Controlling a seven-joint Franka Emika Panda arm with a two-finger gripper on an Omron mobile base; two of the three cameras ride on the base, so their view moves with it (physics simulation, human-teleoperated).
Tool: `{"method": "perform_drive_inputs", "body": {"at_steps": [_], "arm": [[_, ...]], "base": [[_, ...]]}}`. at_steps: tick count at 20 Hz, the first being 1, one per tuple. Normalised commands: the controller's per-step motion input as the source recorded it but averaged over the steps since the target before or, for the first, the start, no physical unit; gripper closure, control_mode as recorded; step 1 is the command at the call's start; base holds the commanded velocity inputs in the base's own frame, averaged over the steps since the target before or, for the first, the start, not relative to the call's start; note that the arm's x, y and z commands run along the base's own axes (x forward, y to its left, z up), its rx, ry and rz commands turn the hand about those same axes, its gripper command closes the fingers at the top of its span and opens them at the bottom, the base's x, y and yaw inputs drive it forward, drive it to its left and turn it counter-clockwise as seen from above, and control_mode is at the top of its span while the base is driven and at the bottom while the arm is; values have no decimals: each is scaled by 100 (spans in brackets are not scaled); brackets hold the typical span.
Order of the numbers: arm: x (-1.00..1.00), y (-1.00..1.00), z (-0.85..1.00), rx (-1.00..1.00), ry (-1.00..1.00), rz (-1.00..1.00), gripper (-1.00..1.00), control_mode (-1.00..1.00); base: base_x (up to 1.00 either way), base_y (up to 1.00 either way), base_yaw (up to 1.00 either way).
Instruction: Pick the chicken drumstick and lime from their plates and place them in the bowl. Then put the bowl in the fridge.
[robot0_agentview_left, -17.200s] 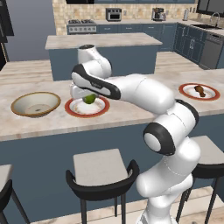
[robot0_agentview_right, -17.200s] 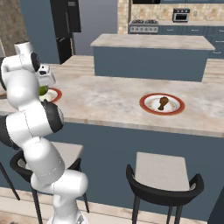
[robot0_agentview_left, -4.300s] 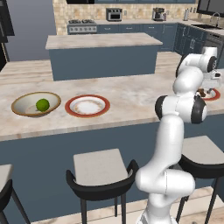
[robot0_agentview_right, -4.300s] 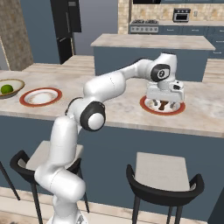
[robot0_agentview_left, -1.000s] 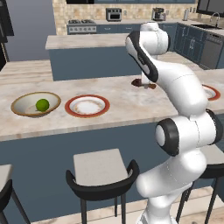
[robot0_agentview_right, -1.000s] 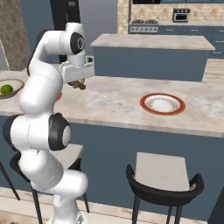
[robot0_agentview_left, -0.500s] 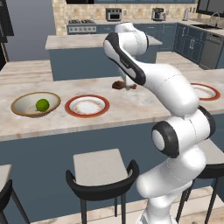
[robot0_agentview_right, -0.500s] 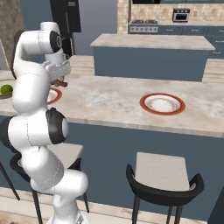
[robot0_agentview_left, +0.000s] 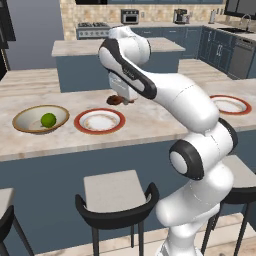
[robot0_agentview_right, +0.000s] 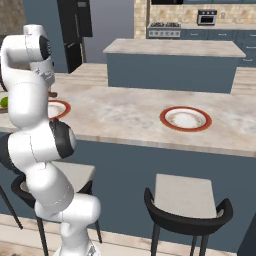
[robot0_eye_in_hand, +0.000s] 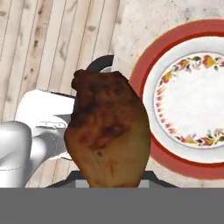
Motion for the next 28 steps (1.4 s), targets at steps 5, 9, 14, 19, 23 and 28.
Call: {"method": "perform_drive_inputs", "body": {"at_steps": [5,9,14,19,23,28], "arm": [[-5,62,0,24,0,9,100,-100],[-7,57,1,29,0,0,100,-100],[-10,65,0,17,-1,0,100,-100],[0,64,0,2,-1,0,100,-100],[3,61,1,0,0,0,100,-100],[12,64,0,0,1,0,100,-100]], "base": [[0,0,0],[0,0,0],[0,0,0],[0,0,0],[0,0,0],[0,0,0]]}}
